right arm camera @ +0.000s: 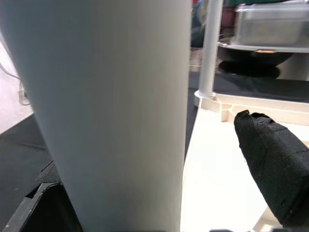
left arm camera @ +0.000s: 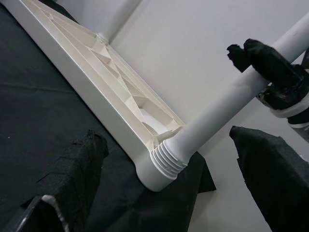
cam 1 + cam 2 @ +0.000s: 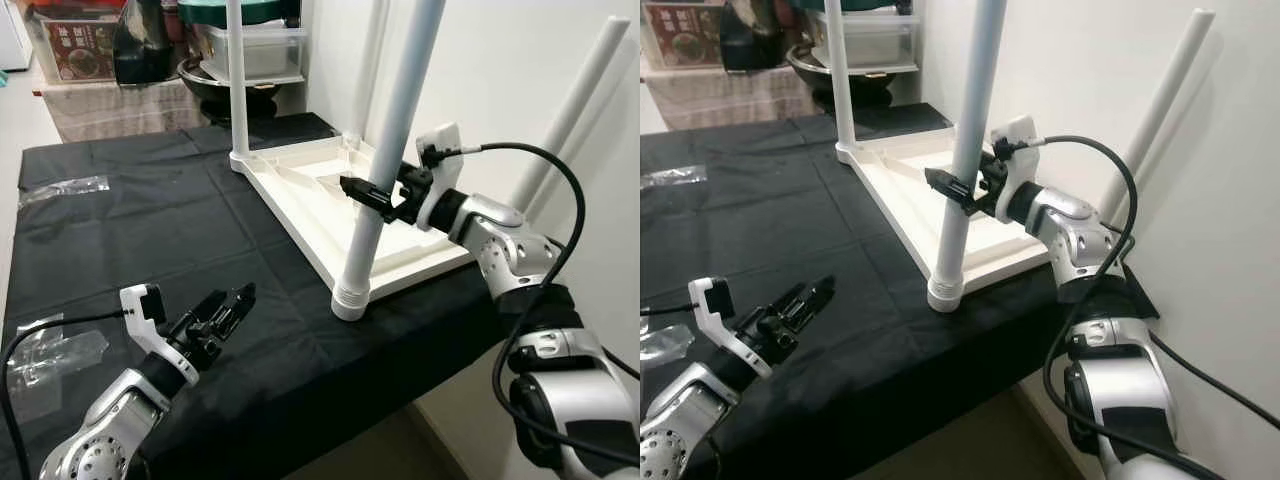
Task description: Building children table
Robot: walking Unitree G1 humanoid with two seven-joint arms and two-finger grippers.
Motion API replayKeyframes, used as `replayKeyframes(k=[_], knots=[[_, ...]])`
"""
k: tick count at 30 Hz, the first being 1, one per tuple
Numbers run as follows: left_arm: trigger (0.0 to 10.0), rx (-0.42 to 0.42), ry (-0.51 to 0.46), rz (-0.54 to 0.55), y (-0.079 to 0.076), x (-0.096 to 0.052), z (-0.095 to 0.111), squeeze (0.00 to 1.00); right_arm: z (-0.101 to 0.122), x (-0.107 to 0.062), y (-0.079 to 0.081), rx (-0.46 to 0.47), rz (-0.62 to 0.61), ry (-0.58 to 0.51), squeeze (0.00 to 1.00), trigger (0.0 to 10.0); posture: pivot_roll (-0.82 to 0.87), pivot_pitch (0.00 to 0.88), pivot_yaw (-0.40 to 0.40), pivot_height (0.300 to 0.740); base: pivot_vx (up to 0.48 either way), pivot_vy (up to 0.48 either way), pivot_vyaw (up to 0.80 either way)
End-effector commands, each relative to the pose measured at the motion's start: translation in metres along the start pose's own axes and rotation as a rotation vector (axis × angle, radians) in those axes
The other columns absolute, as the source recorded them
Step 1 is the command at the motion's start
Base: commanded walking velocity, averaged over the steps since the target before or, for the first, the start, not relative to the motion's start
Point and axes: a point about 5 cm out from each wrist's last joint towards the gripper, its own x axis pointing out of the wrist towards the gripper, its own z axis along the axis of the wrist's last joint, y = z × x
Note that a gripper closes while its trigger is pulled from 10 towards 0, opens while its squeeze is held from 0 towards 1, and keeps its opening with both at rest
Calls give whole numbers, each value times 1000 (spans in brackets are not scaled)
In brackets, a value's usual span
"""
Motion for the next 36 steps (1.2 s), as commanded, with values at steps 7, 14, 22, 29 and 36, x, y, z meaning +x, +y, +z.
replayKeyframes(k=[7,14,22,29,36], knots=[[10000,3,13,-3,-1,-1,-1,0,8,-3,-3,-29,105,-24,0,10000,66,0,-113,740,0,0,0],[10000,3,12,-8,-1,-1,0,0,14,0,-9,-97,122,-23,0,10000,71,0,-115,740,0,0,0],[10000,0,11,-14,-2,0,-1,0,15,1,-13,-103,129,-8,0,1137,70,0,-121,740,0,0,0],[10000,-4,10,-18,-3,0,-3,0,8,1,-14,-93,119,26,0,0,70,0,-123,740,0,0,0],[10000,-5,11,-16,-3,0,-4,0,-16,-1,-27,-101,-113,188,0,0,62,0,-129,740,0,0,0]])
